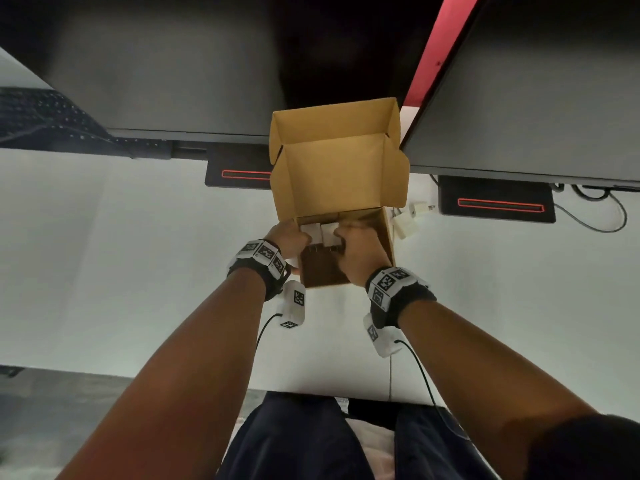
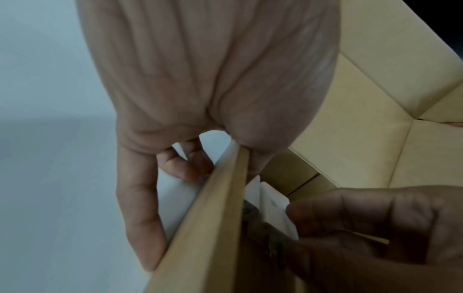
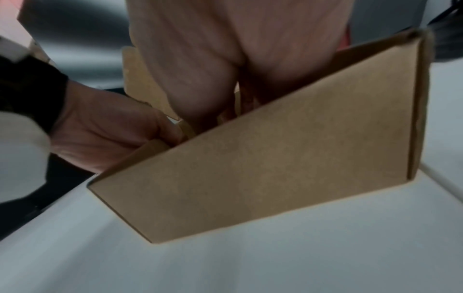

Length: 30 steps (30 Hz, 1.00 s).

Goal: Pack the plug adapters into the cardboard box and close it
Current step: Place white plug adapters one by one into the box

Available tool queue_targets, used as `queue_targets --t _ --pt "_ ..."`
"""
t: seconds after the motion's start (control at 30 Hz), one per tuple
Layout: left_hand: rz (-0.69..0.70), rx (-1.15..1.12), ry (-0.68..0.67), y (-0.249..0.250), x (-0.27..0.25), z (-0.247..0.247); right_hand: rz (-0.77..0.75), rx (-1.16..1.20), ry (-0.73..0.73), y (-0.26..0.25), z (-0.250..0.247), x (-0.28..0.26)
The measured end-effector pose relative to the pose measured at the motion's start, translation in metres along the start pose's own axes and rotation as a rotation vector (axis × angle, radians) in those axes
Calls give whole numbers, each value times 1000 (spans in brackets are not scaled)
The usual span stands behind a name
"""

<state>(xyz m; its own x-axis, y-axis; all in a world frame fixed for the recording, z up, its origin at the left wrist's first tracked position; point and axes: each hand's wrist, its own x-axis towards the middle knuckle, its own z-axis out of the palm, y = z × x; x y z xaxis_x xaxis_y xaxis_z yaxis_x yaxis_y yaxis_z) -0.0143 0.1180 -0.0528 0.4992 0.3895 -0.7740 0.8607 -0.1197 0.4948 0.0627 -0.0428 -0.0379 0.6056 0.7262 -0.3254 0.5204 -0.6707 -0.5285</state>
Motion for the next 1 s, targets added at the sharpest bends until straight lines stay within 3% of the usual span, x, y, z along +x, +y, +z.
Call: queue_targets --t 0.23,0.43,1.0 --pt "-74 -53 94 8 -5 8 -41 5 -108 9 -10 -3" --pt "-26 -4 168 9 6 14 9 -79 -300 13 -7 -5" --pt "5 153 243 5 6 19 6 -29 -409 18 -12 -2"
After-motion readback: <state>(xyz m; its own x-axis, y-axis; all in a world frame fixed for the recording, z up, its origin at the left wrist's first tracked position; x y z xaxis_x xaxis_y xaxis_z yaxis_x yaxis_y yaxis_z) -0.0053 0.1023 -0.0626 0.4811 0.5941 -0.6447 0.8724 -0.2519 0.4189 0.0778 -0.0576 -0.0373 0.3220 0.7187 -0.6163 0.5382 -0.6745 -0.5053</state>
